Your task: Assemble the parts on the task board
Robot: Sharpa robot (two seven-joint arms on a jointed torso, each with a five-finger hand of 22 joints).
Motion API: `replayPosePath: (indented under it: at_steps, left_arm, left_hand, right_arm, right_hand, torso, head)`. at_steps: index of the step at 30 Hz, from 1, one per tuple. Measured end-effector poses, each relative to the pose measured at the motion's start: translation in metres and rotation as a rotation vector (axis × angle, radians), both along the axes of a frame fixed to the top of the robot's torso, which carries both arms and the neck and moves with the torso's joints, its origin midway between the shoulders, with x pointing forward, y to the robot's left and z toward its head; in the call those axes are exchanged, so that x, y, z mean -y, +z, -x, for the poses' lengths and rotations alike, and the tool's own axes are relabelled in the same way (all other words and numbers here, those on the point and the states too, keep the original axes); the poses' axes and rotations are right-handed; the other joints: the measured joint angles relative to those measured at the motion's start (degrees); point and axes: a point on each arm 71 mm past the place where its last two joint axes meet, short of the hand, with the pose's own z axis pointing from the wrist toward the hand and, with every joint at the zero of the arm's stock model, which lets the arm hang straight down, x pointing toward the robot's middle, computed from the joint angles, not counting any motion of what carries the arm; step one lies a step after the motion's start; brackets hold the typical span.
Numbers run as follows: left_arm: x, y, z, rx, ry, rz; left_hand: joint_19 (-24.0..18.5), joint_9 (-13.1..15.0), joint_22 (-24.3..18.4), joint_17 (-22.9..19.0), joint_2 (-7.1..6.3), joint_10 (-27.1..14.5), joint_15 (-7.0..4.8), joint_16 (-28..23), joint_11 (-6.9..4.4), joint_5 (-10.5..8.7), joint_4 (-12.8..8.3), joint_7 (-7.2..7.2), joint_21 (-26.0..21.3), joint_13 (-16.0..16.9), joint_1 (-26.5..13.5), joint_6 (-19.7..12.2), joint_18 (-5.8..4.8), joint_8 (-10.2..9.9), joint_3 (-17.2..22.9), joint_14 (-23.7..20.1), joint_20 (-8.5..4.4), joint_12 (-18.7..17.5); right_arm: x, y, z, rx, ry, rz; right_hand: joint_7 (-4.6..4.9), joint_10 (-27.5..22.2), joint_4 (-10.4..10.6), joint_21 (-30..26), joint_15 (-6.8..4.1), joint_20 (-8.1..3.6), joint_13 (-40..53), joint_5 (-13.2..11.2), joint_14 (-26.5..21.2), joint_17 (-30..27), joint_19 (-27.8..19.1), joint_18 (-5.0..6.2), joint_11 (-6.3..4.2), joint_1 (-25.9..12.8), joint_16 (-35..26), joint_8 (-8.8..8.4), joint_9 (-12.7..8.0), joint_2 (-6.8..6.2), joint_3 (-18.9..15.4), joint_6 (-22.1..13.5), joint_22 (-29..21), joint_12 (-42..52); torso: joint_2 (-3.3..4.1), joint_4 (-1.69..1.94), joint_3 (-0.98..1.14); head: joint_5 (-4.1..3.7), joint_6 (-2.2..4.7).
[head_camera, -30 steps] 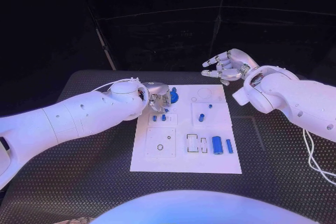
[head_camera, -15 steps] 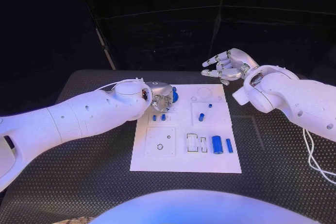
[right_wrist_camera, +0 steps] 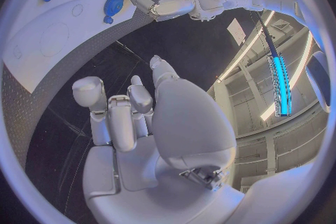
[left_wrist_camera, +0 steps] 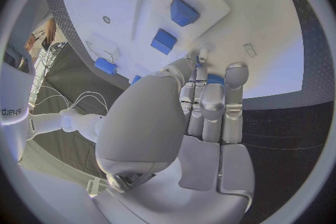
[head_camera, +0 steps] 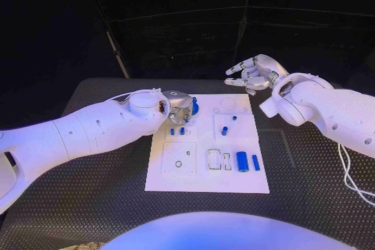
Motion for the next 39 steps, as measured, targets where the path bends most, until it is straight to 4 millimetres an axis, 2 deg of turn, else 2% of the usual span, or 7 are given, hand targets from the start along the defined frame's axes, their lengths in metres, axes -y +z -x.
replayPosePath:
  at_steps: [7, 19, 22, 31, 39]
  left_arm:
    - [-0.0023, 0.0003, -0.0001, 0.018, 0.002, -0.011]
    - [-0.0034, 0.0004, -0.0004, 0.03, 0.011, -0.022]
    - [-0.0023, 0.0003, -0.0006, 0.031, 0.012, -0.024]
    - [0.0004, 0.0001, -0.0019, 0.034, 0.011, -0.031]
    - [0.0025, -0.0011, -0.0014, 0.035, 0.001, -0.037]
  left_hand:
    - [0.21, -0.33, -0.01, -0.17, -1.32, -0.74, 0.22, 0.0, 0.74, 0.0, 0.73, 0.74, 0.0, -0.58, -1.32, -1.54, 0.0, -0.87, -0.72, 0.22, 0.21, -0.95]
    - [0.21, -0.29, -0.13, -0.35, -1.58, -0.94, 0.42, 0.0, 0.93, 0.0, 1.13, 0.72, -0.24, -0.63, -1.58, -2.13, 0.0, -0.87, -1.12, 0.42, 0.21, -1.03]
    - [0.36, -0.09, -0.13, -0.35, -1.58, -0.79, 0.42, 0.0, 0.79, 0.0, 1.13, 0.63, -0.24, -0.58, -1.58, -1.31, 0.0, -0.43, -1.12, 0.42, 0.36, -1.03]
    - [0.98, 0.41, 0.35, 0.06, -0.37, 1.44, 0.11, 0.61, -0.41, -0.12, 1.57, -0.82, -0.24, -0.26, -0.34, 1.69, 0.0, 0.89, -0.31, 0.73, -0.15, -0.22]
    - [1.51, 0.53, 1.14, 0.25, 0.81, 2.97, -0.31, 0.61, -1.12, -0.46, 1.37, -1.17, 0.54, -0.26, 0.81, 3.29, 0.0, 1.46, 1.6, 1.14, -0.68, -0.22]
  right_arm:
    - [0.0001, -0.0001, 0.0, -0.001, 0.0, 0.001]
    - [0.0001, -0.0003, 0.0, -0.003, 0.001, 0.001]
    - [0.0001, -0.0004, 0.0, -0.003, 0.001, 0.002]
    - [0.0001, -0.0005, 0.0, -0.004, 0.001, 0.002]
    - [0.0001, -0.0006, 0.0001, -0.006, 0.002, 0.003]
  right_hand:
    - [0.0, 0.0, 0.0, 0.0, 0.0, 0.0, -0.01, 0.0, 0.0, 0.0, 0.0, 0.0, 0.0, 0.0, 0.0, 0.0, 0.0, 0.0, 0.0, 0.0, 0.0, 0.0]
    - [-0.21, 0.0, 0.0, 0.0, 0.0, 0.0, -0.01, 0.0, 0.0, -0.01, 0.0, 0.0, 0.0, -0.32, 0.0, 0.0, 0.0, 0.31, 0.0, 0.21, 0.0, 0.0]
    - [-0.21, 0.0, 0.0, 0.0, 0.0, 0.0, -0.01, 0.0, 0.0, -0.01, 0.0, 0.0, 0.0, -0.32, 0.0, 0.0, 0.0, 0.31, 0.0, 0.21, 0.0, 0.0]
    - [-0.21, 0.0, 0.0, 0.0, 0.0, 0.0, 0.05, 0.0, 0.0, -0.01, 0.0, 0.0, 0.0, -0.31, 0.0, 0.25, 0.0, 0.31, 0.0, 0.21, 0.0, 0.0]
    - [-0.42, 0.0, 0.0, 0.0, 0.0, 0.0, 0.04, 0.0, 0.0, -0.02, 0.0, -0.01, 0.0, -0.31, 0.0, 0.29, 0.0, 0.31, 0.0, 0.42, 0.0, 0.22]
  torso:
    - [-0.01, 0.01, -0.02]
    - [0.0, 0.01, -0.02]
    - [0.0, 0.01, -0.02]
    - [0.01, 0.01, -0.01]
    - [0.01, 0.01, -0.01]
  head:
    - [0.03, -0.04]
    - [0.12, 0.0]
    - [0.12, -0.05]
    - [0.01, -0.17]
    - [-0.03, -0.27]
